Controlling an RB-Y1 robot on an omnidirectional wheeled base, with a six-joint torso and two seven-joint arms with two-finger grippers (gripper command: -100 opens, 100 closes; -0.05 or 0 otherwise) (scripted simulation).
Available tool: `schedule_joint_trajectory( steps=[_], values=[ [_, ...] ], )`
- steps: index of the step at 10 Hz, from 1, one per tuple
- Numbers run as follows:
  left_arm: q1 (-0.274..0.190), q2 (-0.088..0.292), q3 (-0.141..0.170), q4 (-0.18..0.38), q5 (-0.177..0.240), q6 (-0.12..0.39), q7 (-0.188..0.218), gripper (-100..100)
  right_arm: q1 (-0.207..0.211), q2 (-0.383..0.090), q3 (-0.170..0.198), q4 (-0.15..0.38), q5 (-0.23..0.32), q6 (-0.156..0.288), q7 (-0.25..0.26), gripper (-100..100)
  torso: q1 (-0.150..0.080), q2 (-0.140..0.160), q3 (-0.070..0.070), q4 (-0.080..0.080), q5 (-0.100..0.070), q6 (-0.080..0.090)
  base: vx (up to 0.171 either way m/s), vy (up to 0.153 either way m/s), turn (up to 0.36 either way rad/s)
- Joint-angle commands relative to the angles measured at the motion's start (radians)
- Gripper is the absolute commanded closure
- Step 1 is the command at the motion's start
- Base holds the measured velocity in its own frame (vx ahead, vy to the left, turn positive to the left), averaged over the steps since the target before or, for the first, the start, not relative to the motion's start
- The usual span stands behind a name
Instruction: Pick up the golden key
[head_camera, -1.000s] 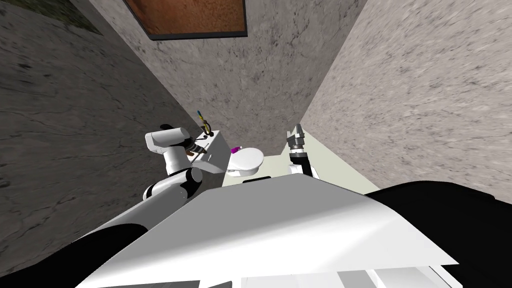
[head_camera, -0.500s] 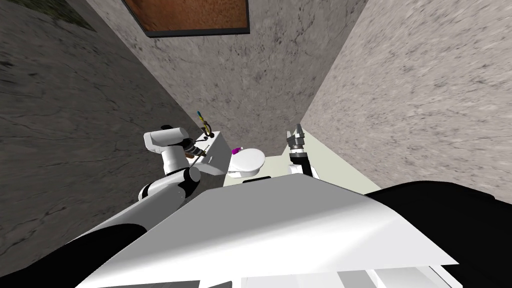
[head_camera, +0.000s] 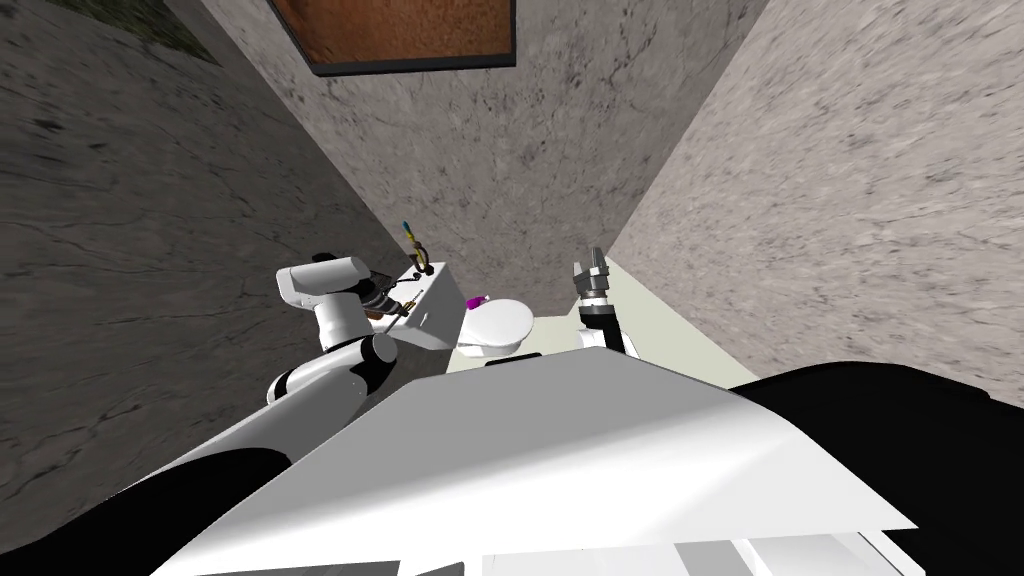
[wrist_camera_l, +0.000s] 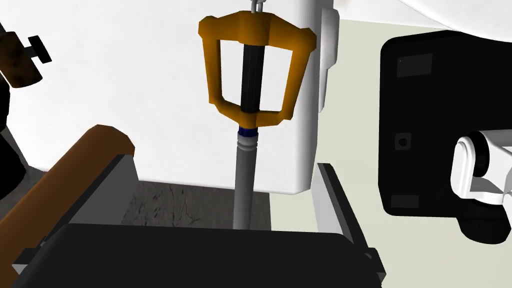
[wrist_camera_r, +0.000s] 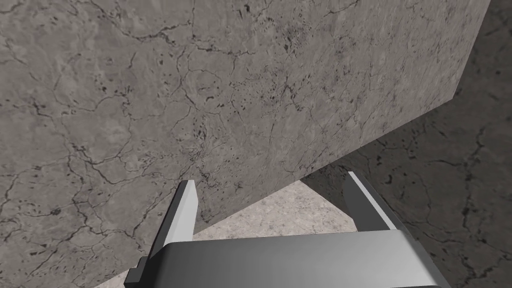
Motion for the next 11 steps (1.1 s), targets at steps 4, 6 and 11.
schedule_joint_trajectory(
  steps=[4,6,11],
  values=[
    [-0.001,0.022,0.058,0.042,-0.012,-0.029,-0.128,-100,0.0,0.0,0.0,0.0,0.0,0.0,0.0,0,0.002,-0.001,-0.001,0.0,0.0,0.0,0.128,-0.078,0.111],
    [-0.006,0.042,0.108,0.085,-0.022,-0.056,-0.177,-100,0.0,0.0,0.0,0.0,0.0,0.0,0.0,0,0.006,0.006,0.003,0.001,0.001,0.0,0.028,-0.057,0.126],
    [-0.011,0.062,0.16,0.128,-0.032,-0.083,-0.317,-100,0.0,0.0,0.0,0.0,0.0,0.0,0.0,0,0.003,0.008,0.005,0.002,0.0,0.0,0.016,-0.064,0.183]
  ],
)
